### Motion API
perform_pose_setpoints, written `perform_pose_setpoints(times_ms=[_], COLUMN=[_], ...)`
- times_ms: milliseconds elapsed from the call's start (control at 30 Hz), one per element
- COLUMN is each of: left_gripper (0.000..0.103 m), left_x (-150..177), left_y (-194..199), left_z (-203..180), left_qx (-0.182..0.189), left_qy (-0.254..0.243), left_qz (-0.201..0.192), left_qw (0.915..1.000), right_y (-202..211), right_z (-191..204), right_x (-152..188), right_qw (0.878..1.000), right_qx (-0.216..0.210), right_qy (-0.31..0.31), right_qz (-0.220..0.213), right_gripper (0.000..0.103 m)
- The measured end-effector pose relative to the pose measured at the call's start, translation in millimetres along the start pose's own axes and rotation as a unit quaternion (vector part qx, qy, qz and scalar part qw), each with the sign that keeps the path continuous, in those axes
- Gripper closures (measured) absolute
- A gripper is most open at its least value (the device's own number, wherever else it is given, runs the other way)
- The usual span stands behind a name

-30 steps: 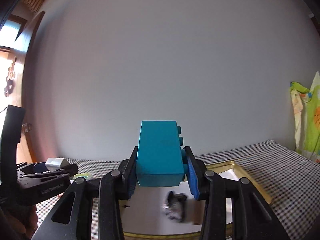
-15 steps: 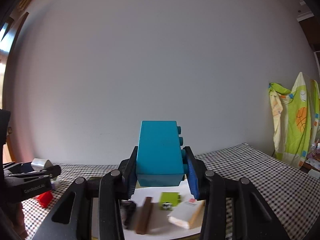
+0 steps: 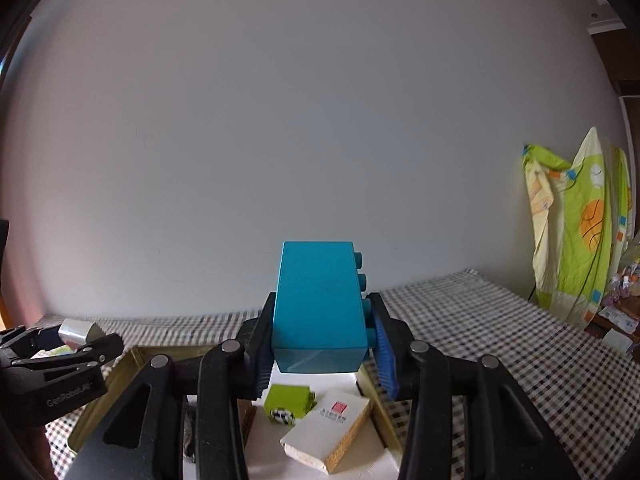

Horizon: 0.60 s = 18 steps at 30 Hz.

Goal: Organize rigid objects
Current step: 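Carry the white block in the left tool and teal brick in the right over the tray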

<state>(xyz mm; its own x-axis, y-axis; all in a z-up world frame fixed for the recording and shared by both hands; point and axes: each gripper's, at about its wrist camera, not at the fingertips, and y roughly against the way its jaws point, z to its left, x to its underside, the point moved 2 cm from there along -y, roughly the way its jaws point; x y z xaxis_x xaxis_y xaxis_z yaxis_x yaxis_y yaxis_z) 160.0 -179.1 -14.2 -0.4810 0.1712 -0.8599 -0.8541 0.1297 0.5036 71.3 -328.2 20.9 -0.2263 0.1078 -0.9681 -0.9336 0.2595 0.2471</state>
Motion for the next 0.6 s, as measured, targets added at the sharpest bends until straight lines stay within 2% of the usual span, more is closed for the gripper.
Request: perform_pose_setpoints(times_ms=[200, 333, 600], left_gripper=[0.041, 0.041, 0.041], left_x=[8.0, 12.7, 12.8], left_y=[-19.5, -27.0, -33.7], left_z=[-7.1, -11.5, -10.8], left_qx=[-0.006, -0.006, -0.008], left_qy=[-0.004, -0.007, -0.009], left_qz=[0.025, 0.036, 0.049], left_qw=[0.9997, 0.9993, 0.9987], right_y=[-14.5, -26.2, -32.5], right_z=[0.7, -1.6, 7.2], right_x=[6.4, 14.2, 20.2], right_qw=[0.999, 0.998, 0.996], right_qx=[-0.002, -0.017, -0.027], right_qy=[0.012, 0.000, 0.018], right_qz=[0.030, 0.066, 0.083], right_gripper=[0.058, 0.058, 0.058])
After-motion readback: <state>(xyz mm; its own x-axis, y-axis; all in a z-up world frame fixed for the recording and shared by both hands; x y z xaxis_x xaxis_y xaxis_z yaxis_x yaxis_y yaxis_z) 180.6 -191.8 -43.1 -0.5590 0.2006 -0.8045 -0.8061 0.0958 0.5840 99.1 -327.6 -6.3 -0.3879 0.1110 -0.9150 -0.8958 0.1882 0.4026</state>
